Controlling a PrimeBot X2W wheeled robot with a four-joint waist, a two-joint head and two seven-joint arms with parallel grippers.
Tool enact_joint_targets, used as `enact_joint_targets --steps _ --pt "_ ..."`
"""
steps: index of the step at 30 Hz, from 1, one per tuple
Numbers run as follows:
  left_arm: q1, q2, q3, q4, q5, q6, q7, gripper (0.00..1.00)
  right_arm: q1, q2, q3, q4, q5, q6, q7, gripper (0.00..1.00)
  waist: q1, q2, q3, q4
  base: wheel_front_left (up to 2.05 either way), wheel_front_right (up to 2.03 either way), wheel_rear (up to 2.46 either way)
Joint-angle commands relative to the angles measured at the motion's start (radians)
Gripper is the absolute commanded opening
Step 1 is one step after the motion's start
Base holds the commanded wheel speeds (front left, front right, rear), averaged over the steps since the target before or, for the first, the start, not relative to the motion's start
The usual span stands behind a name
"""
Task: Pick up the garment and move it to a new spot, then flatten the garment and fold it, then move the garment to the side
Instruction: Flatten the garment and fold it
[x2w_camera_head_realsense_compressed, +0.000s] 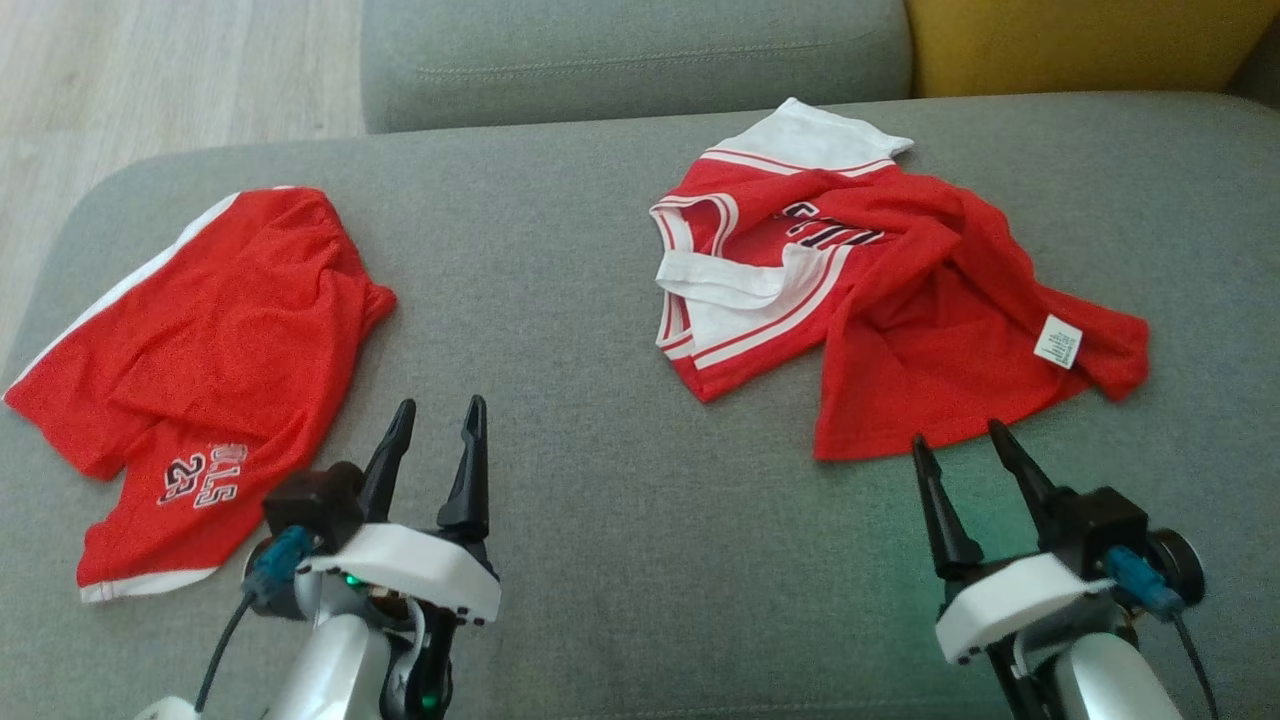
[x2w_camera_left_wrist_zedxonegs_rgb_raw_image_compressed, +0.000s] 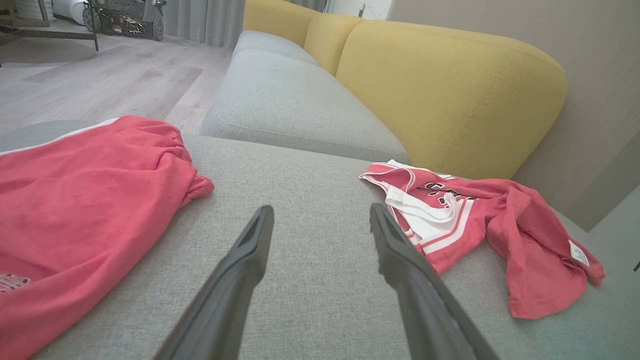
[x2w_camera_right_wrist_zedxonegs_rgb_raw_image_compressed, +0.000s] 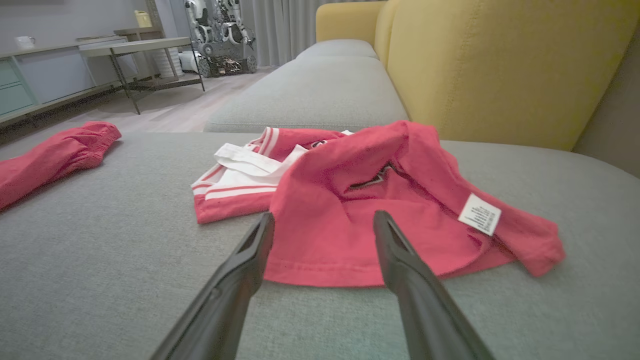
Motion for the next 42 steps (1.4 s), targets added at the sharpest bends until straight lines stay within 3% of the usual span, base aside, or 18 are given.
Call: enact_joint_targets --steps 1,8,20,28,29,30,31,42 --pt "-0.026 0.009 0.031 -0.031 0.012 -0.003 -0.012 1.00 -0.039 0.008 0.029 -0.052 -0.011 -0.001 0.006 1.00 0.0000 -0.0001 0.006 0.005 0.00 0.00 0.00" --pt "-0.047 0.009 0.019 -0.023 0.011 -0.010 -0.012 1.00 -0.060 0.017 0.062 -0.051 -0.033 -0.001 0.084 1.00 0.0000 -0.0001 0.033 0.040 0.00 0.00 0.00" --pt "-0.066 0.009 0.002 -0.012 -0.001 -0.010 -0.012 1.00 -0.179 0.017 0.022 0.158 -0.035 -0.001 0.135 1.00 0.0000 -0.0001 0.073 0.126 0.00 0.00 0.00" --pt "-0.077 0.009 -0.006 -0.017 -0.009 -0.006 -0.012 1.00 -0.241 0.017 0.021 0.283 -0.040 -0.001 0.120 1.00 0.0000 -0.0001 0.093 0.146 0.00 0.00 0.00" --pt "-0.078 0.009 -0.005 -0.018 -0.010 -0.005 -0.012 1.00 -0.248 0.017 0.024 0.296 -0.039 -0.001 0.119 0.84 0.0000 -0.0001 0.094 0.145 0.00 0.00 0.00" --pt "-0.078 0.009 -0.004 -0.018 -0.010 -0.004 -0.012 1.00 -0.254 0.017 0.026 0.307 -0.044 -0.001 0.118 0.08 0.0000 -0.0001 0.095 0.143 0.00 0.00 0.00" --pt "-0.078 0.009 -0.002 -0.018 -0.010 -0.004 -0.012 1.00 -0.260 0.017 0.028 0.316 -0.056 -0.001 0.114 0.00 0.0000 -0.0001 0.096 0.140 0.00 0.00 0.00" --pt "-0.071 0.009 0.009 -0.021 -0.009 -0.002 -0.012 1.00 -0.232 0.017 -0.056 0.293 -0.205 -0.001 0.095 0.00 0.0000 -0.0001 0.074 0.083 0.00 0.00 0.00"
